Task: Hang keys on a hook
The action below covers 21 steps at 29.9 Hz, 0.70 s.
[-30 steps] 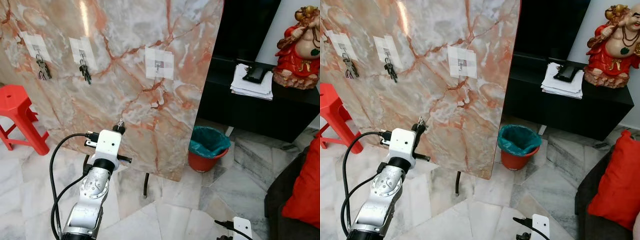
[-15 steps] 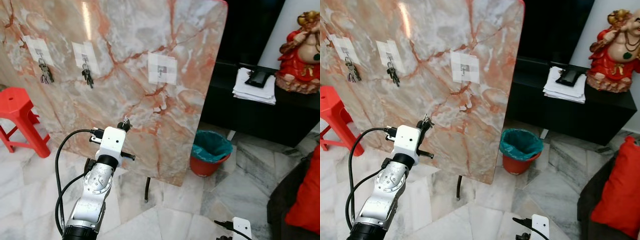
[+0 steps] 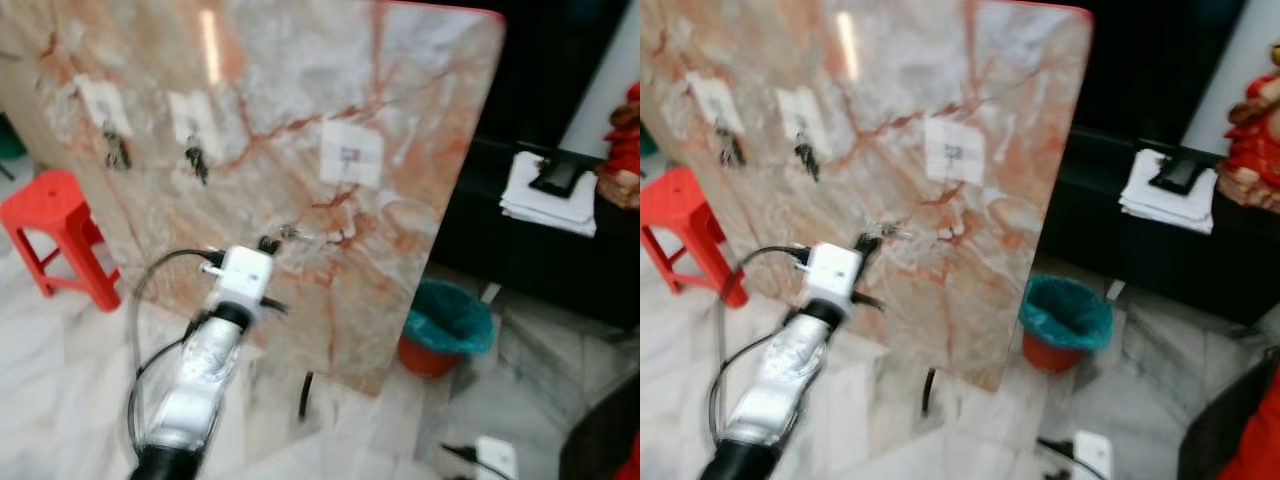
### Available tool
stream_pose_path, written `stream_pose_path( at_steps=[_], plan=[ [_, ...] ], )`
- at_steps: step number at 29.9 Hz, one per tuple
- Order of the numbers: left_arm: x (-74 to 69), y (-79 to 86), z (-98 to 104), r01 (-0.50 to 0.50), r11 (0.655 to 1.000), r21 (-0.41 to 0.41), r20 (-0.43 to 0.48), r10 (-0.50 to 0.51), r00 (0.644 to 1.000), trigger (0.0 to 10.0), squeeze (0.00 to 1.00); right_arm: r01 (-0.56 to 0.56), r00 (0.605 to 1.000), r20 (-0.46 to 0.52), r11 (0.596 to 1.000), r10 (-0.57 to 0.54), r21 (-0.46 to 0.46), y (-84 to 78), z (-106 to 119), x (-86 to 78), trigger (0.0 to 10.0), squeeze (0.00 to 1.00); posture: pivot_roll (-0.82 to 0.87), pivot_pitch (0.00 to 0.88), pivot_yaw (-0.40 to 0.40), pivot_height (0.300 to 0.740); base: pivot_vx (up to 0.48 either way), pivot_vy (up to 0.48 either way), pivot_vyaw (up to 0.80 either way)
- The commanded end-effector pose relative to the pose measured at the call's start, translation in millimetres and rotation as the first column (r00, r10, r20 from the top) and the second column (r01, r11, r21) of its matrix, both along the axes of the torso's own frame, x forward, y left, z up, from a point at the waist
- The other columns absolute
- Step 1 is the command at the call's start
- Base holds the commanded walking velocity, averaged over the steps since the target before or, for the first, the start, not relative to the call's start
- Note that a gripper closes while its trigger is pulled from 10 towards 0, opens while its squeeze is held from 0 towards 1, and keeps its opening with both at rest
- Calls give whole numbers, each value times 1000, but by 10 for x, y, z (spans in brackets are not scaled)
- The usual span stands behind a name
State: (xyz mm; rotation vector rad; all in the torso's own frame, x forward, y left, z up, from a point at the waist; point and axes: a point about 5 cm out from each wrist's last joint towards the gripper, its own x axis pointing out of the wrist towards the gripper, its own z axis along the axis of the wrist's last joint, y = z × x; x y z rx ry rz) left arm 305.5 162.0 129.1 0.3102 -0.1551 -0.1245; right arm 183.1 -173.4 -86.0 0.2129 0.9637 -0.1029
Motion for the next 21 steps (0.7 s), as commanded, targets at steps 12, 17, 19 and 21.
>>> stream_pose_path(
  at_steps=[12, 17, 19, 21],
  plan=[
    [-2, -220, 125, 88, 996, -14, 51, -87, 995, 10000, 0, 23, 999, -47, 999, -24, -30, -138, -55, -148, 10000, 0, 138, 15, -49, 740, 292, 0, 0],
    [-6, -242, 150, 97, 995, -11, 61, -97, 993, 10000, 0, 22, 999, -49, 999, -23, -30, -139, -57, -154, 10000, 0, 138, 14, -49, 740, 295, 0, 0],
    [-18, -274, 169, 116, 993, -11, 73, -115, 991, 10000, 0, 22, 999, -49, 999, -23, -30, -140, -58, -156, 10000, 0, 139, 11, -49, 740, 292, 0, 0],
    [-32, -296, 177, 133, 991, -12, 79, -132, 988, 10000, 0, 21, 999, -50, 999, -23, -30, -139, -59, -158, 10000, 0, 138, 11, -49, 740, 142, 0, 0]
  ],
)
